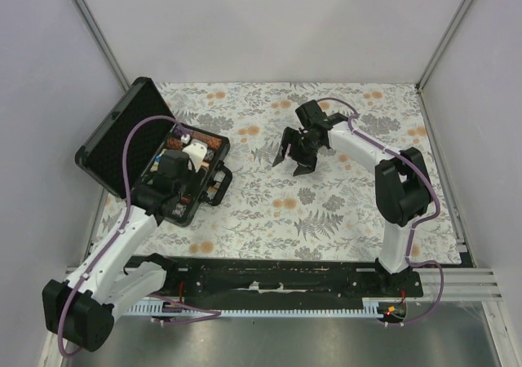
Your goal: Pack up texas hold em set
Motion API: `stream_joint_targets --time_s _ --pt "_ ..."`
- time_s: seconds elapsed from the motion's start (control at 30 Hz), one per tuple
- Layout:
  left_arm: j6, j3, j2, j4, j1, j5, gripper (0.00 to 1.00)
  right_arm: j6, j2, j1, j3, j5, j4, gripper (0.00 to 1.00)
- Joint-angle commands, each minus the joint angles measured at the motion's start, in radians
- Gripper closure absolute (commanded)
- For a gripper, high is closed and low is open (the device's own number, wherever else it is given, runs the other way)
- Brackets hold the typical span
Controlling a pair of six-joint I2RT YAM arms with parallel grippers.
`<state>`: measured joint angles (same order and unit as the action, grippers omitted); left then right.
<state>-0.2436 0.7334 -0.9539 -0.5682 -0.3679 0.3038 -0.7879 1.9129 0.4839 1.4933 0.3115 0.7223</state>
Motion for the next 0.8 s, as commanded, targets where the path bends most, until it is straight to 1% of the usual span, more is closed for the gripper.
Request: stream_joint_targets --time_s 0.0,0.03,0.1,0.13,0.2,0.3,0.37,0.47,0.53,0.67,0.77 --pt "0.11 0.08 0.067 0.109 0.004 0.179 0.12 0.032 -0.025 -0.005 0.035 -0.029 0.006 0.19" --pt "0.144 0.102 0.072 0.125 0.013 0.207 0.07 0.033 -0.032 -0.004 0.03 -0.034 0.006 0.19" --pt "0.179 0.162 0.057 0.142 0.038 0.236 0.05 0.033 -0.035 -0.004 0.021 -0.038 0.006 0.19" --pt "0.202 0.217 0.031 0.122 0.053 0.248 0.03 0.033 -0.037 -0.004 0.016 -0.035 0.006 0.19" --pt "0.208 0.358 -0.053 0.032 0.092 0.236 0.02 0.035 -0.038 -0.004 0.013 -0.032 0.006 0.19" --pt "0.188 0.574 -0.225 -0.134 0.133 0.267 0.02 0.035 -0.045 -0.004 0.01 -0.028 0.005 0.19" --pt "0.187 0.682 -0.287 -0.182 0.164 0.262 0.02 0.038 -0.051 -0.004 0.012 -0.028 0.006 0.19" --pt "0.211 0.774 -0.328 -0.203 0.22 0.189 0.02 0.038 -0.055 -0.004 0.013 -0.029 0.006 0.19" --pt "0.208 0.822 -0.357 -0.223 0.263 0.169 0.02 0.036 -0.063 -0.005 0.01 -0.028 0.005 0.19" --pt "0.225 0.906 -0.408 -0.271 0.351 0.175 0.02 0.041 -0.072 -0.004 0.002 -0.026 0.005 0.19" --pt "0.233 0.928 -0.427 -0.275 0.424 0.187 0.02 0.041 -0.071 -0.004 0.002 -0.022 0.006 0.19"
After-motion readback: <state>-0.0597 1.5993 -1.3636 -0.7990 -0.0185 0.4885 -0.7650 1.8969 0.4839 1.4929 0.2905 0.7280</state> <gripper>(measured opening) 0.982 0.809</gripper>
